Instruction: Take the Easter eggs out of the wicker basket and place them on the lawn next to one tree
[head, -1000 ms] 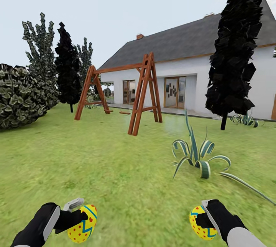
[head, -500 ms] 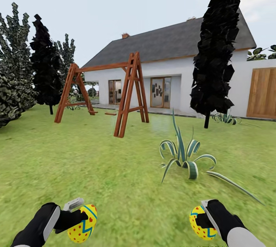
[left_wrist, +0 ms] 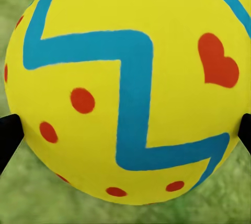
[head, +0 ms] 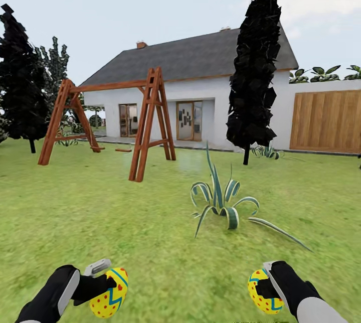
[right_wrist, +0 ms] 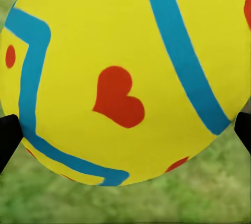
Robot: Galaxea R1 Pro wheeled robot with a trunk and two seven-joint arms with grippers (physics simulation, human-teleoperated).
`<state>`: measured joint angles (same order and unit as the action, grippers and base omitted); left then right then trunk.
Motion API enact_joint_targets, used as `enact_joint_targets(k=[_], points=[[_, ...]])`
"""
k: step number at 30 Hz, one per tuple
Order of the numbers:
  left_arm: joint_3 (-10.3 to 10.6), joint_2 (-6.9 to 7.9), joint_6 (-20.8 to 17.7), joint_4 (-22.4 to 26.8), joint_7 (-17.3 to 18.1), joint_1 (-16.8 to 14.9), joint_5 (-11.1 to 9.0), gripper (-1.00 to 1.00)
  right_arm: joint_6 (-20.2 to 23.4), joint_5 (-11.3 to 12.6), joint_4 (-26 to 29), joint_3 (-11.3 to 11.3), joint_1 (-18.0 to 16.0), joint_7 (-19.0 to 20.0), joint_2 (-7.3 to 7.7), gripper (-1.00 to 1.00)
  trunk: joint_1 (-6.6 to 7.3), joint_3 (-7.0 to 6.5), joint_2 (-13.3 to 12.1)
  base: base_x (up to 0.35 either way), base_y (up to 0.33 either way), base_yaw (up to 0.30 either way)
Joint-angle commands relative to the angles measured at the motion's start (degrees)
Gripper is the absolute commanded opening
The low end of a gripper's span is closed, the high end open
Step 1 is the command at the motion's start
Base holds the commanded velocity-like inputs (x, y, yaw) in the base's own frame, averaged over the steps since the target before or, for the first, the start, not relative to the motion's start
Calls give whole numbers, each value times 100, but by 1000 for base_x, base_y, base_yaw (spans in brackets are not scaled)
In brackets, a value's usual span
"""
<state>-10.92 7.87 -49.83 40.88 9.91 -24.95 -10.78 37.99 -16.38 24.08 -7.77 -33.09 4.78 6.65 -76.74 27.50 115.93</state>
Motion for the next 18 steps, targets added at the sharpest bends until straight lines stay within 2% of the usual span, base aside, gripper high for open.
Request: enact_joint_targets(k=[1, 8, 18], points=[[-14, -2, -27, 5, 29, -1, -3, -100, 26, -58, 9, -40, -5, 49, -6, -100, 0, 7, 4, 74, 317, -287], [-17, -4, -21, 12, 29, -1, -3, -100, 25, -58, 9, -40, -5, 49, -6, -100, 0, 7, 4, 94, 303, -291], [-38, 2, -18, 17, 29, -1, -5, -100, -37, -58, 9, -47, -5, 40, 1, -100, 0, 7, 4, 10, 15, -293]])
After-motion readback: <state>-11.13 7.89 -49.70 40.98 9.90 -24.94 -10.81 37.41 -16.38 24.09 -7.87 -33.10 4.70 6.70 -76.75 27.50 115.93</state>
